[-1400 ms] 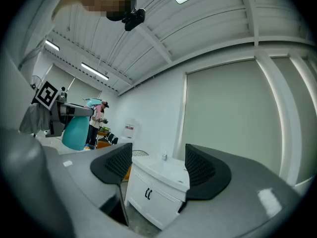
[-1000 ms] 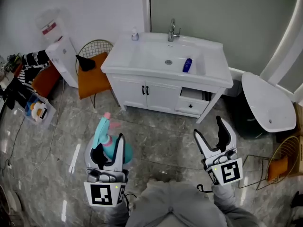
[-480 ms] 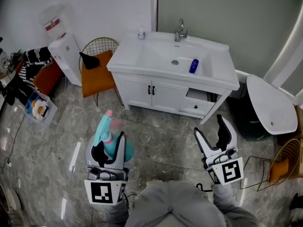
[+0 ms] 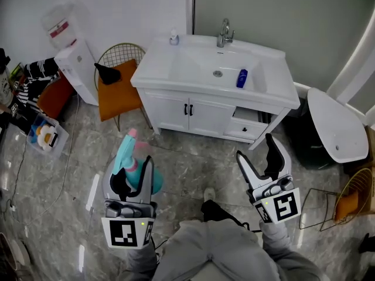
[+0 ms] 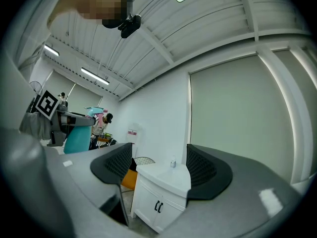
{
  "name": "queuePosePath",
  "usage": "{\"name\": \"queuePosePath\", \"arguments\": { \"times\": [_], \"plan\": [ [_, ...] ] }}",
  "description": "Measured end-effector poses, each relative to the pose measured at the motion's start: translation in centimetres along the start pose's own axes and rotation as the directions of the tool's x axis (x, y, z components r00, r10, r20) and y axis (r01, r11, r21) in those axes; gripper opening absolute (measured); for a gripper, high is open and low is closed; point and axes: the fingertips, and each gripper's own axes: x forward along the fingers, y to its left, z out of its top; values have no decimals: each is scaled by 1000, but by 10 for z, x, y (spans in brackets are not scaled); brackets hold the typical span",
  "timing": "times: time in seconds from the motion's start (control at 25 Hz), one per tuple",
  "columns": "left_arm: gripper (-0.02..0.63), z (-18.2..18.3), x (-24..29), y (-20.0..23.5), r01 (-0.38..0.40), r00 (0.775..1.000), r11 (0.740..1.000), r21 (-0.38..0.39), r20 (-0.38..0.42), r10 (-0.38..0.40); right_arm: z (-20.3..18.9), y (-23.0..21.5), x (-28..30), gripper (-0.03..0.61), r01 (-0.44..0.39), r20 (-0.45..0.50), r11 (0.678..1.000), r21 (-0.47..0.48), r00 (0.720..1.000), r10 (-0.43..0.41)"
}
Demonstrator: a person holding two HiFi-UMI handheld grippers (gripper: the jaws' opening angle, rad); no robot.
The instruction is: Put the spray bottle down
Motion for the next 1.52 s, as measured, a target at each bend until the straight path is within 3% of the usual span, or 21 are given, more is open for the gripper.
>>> {"name": "queuePosePath", "arguments": {
  "times": [0.28, 0.48, 0.72, 1.0, 1.52],
  "plan": [
    [268, -17, 45, 7, 0, 1000, 1000, 8, -13, 1, -17, -19, 47, 333, -22, 8, 1000, 20, 1000, 22],
    [268, -31, 120, 22, -16, 999, 1000, 4, -48, 16, -36, -58, 115, 333, -48, -18, 998, 45, 999, 48],
    [268, -44, 135, 27, -39, 999, 999, 10, -26, 40, -51, -60, 137, 333, -76, -12, 996, 50, 997, 76],
    [267, -63, 236, 38, -53, 997, 998, 17, -48, 54, -77, -117, 217, 333, -103, -30, 992, 78, 994, 105],
    [267, -93, 323, 66, -19, 998, 1000, 12, -61, 20, -100, -149, 293, 333, -84, -42, 993, 83, 995, 87]
  ]
}}
